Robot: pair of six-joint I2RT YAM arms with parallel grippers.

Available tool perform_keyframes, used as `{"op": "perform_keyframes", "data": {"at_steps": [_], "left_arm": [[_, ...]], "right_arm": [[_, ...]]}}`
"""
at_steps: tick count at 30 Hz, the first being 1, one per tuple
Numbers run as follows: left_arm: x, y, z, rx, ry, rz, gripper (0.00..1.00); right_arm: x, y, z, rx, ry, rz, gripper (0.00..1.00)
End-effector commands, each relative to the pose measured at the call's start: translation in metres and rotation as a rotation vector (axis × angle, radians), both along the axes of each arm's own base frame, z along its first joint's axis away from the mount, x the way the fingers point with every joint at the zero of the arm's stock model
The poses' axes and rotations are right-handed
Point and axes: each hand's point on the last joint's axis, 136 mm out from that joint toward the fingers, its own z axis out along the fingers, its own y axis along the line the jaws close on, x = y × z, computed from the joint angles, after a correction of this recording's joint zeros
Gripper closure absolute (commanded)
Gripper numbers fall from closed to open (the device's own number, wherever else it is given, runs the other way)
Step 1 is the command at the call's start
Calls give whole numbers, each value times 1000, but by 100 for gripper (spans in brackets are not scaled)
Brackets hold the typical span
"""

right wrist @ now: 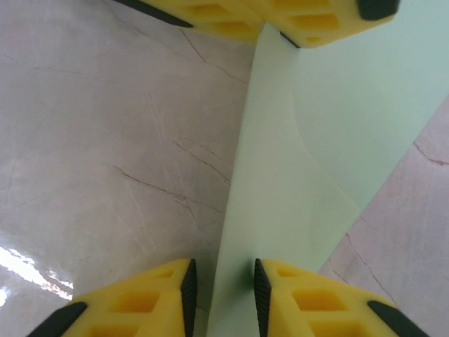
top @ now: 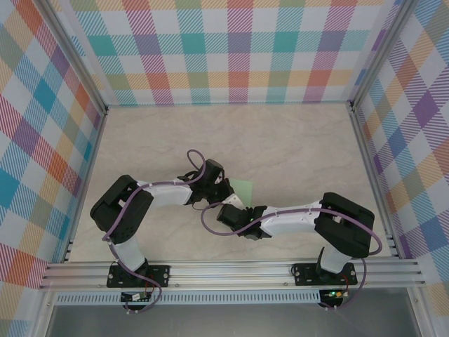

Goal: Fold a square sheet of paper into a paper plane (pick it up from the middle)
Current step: Fold the wing for the fifth time at the center of the table.

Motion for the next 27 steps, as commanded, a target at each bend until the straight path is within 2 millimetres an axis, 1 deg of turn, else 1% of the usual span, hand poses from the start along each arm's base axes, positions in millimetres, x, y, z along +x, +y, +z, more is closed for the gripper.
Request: {"op": "perform_keyframes", "data": {"at_steps": [1, 3, 7, 8, 10, 14, 17, 18, 20, 21, 22, 23, 24, 26, 27], "left_arm": [[-4, -4, 13, -12, -7, -18, 100], [-4, -3, 13, -5, -9, -15, 100], [-3, -1, 15, 2, -13, -9, 100], [-3, 0, 15, 4, -15, -6, 100], [-3, 1, 16, 6, -18, -6, 100], [-3, 2, 17, 12, -18, -3, 100], [-3, 2, 18, 13, -17, -4, 97], [-3, 3, 19, 16, -20, -2, 95], [-4, 7, 21, 28, -24, 7, 85], [-4, 9, 24, 36, -31, 11, 80], [-3, 13, 27, 51, -37, 21, 72], [-3, 16, 30, 62, -47, 27, 71], [-3, 21, 33, 80, -53, 35, 68], [-1, 34, 40, 110, -65, 65, 57], [-1, 40, 45, 124, -75, 79, 55]], "right_arm": [[7, 8, 14, 38, -47, -23, 74], [8, 4, 14, 34, -55, -34, 76], [8, 0, 16, 35, -65, -48, 82], [9, 0, 17, 36, -70, -54, 86], [10, -2, 18, 41, -79, -64, 88], [10, -2, 17, 44, -78, -63, 94], [10, -2, 15, 43, -75, -63, 96], [10, -2, 14, 41, -74, -64, 97], [10, -1, 13, 48, -72, -62, 98], [9, 0, 11, 54, -66, -54, 98], [9, 2, 10, 67, -55, -45, 98], [9, 3, 10, 80, -47, -43, 99], [8, 5, 8, 93, -39, -38, 99], [8, 9, 8, 125, -23, -18, 99], [7, 12, 7, 137, -15, -9, 99]]}}
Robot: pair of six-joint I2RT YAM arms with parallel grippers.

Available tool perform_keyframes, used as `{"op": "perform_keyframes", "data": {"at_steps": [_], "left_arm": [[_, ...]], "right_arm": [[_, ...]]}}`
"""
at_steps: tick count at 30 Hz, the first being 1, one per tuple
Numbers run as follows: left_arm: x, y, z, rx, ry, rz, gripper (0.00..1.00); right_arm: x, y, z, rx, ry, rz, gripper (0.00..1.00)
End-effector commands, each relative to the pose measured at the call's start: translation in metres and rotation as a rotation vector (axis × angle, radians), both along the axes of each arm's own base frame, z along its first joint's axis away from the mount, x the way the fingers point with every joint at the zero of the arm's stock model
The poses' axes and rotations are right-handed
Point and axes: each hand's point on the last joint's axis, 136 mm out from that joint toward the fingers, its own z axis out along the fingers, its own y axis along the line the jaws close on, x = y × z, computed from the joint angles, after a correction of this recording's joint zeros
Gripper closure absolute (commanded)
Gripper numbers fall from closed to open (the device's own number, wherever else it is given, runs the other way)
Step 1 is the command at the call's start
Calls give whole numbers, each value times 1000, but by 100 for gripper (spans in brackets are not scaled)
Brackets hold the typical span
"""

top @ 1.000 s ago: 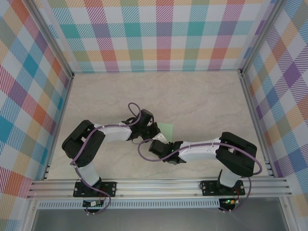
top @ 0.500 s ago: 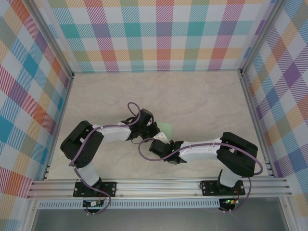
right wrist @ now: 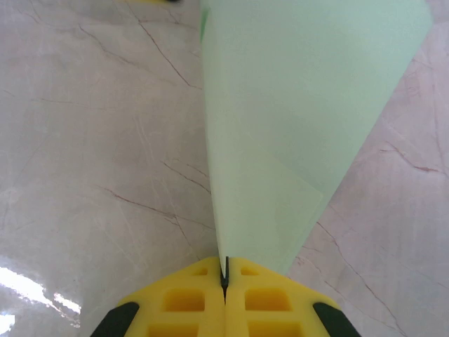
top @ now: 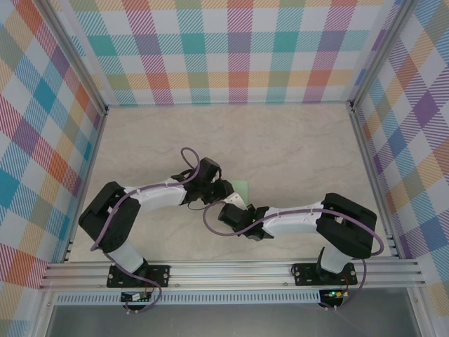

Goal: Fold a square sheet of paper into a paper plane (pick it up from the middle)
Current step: Fold the wing for the fifth time at the center of the table.

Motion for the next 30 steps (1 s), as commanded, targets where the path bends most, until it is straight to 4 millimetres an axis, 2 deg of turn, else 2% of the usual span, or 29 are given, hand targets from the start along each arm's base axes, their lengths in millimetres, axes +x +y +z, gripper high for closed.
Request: {"op": "perform_keyframes", "data": {"at_steps": [1, 3, 7, 11, 18, 23, 30], "left_arm": [[4, 24, 26, 60, -47, 47, 54], [4, 44, 31, 100, -52, 96, 45], [4, 70, 43, 114, -72, 163, 42], [3, 82, 50, 110, -86, 196, 39], [2, 81, 48, 86, -81, 202, 39], [1, 76, 45, 60, -80, 191, 39], [3, 67, 42, 12, -82, 178, 43]], "right_arm": [[0, 14, 5, 97, 22, 36, 99], [-4, 21, 2, 144, 64, 70, 98], [-3, 21, -1, 189, 97, 47, 98], [-6, 23, -4, 280, 161, 33, 98], [-9, 22, -5, 448, 260, 18, 98], [-8, 19, 4, 578, 302, 3, 97], [-9, 15, 3, 709, 386, -15, 97]]}}
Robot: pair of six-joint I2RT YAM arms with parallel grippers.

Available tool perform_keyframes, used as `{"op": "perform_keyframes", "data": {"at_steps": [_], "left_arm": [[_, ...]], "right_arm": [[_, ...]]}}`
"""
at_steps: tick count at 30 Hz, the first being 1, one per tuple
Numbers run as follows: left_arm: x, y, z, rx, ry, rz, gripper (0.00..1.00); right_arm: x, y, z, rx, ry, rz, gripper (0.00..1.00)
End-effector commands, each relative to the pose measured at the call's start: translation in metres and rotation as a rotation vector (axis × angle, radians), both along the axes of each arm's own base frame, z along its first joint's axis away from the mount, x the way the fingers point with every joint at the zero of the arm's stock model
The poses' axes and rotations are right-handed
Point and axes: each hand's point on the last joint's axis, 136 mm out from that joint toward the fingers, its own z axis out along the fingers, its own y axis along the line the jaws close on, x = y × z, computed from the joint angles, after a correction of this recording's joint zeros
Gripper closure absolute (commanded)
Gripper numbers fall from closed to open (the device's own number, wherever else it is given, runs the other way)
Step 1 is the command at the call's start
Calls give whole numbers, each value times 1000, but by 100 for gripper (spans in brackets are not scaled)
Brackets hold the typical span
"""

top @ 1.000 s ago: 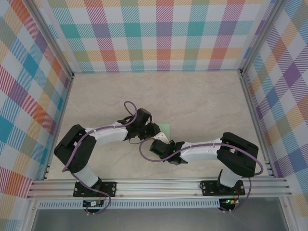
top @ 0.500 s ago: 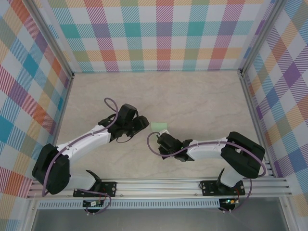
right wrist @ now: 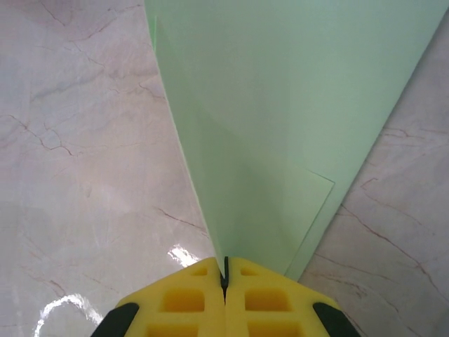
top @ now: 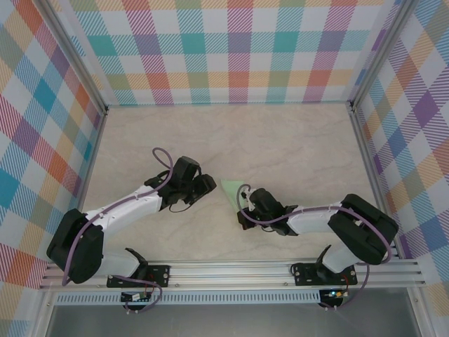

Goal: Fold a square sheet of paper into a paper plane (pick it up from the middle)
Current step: Fold the wing for the fifth time at the center of the table.

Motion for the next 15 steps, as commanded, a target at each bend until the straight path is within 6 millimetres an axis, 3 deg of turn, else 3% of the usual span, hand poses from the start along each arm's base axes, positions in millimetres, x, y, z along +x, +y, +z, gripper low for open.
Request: {"op": "perform_keyframes", "data": {"at_steps": [1, 15], "left_arm": [[4, -4, -2, -41, -4, 2, 43], [3, -29, -12, -166, 7, -40, 51]], "right_arm": [[-8, 9, 4, 113, 77, 25, 96], [-1, -8, -5, 253, 230, -113, 94]]}}
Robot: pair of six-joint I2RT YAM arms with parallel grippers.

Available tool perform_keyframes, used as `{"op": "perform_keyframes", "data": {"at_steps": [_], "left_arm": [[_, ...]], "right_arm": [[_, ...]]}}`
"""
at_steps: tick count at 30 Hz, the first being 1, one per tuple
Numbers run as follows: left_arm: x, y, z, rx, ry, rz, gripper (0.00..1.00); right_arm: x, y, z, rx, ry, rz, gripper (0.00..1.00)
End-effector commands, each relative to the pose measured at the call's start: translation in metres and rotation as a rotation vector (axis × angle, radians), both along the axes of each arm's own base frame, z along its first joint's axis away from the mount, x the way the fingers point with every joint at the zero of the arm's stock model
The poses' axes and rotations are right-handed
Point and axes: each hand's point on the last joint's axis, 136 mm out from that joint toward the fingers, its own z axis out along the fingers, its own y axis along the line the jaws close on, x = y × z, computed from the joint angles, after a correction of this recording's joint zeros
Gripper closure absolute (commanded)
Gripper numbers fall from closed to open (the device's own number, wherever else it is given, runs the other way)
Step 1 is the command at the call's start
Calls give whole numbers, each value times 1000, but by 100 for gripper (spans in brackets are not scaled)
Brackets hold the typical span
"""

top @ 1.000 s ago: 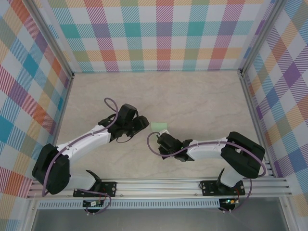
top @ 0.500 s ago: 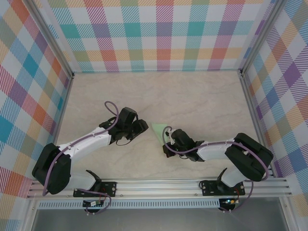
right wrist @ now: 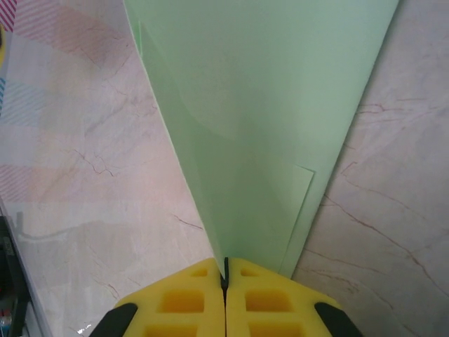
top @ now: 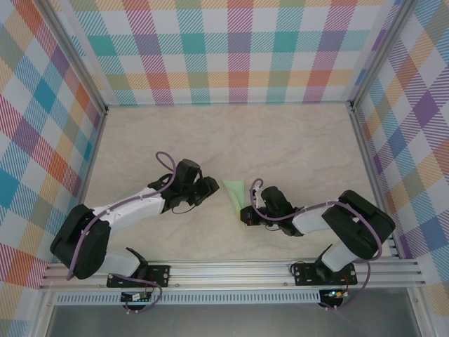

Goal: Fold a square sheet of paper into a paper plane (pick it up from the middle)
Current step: Fold the wing for the fifth time at the center of the table.

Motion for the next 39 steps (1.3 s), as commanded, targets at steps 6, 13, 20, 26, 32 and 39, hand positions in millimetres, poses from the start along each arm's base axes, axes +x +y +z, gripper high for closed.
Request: {"op": "perform_keyframes", "data": {"at_steps": [6, 13, 20, 26, 32, 39], "left_arm": [[7, -46, -2, -145, -2, -117, 53], [9, -87, -3, -223, -4, -227, 56], [9, -91, -12, -223, -1, -239, 56], [14, -99, -24, -229, -1, -251, 56], [15, -100, -30, -221, 8, -257, 57], [14, -98, -33, -196, 10, -264, 58]], "right_arm": [[-5, -9, -11, 32, 117, -56, 93], [-3, -9, -20, 40, 153, -81, 92], [-3, -10, -26, 41, 174, -100, 91], [-3, -12, -24, 30, 173, -103, 88], [0, -9, -15, 29, 166, -100, 81], [7, -8, -3, 19, 156, -119, 80]]}}
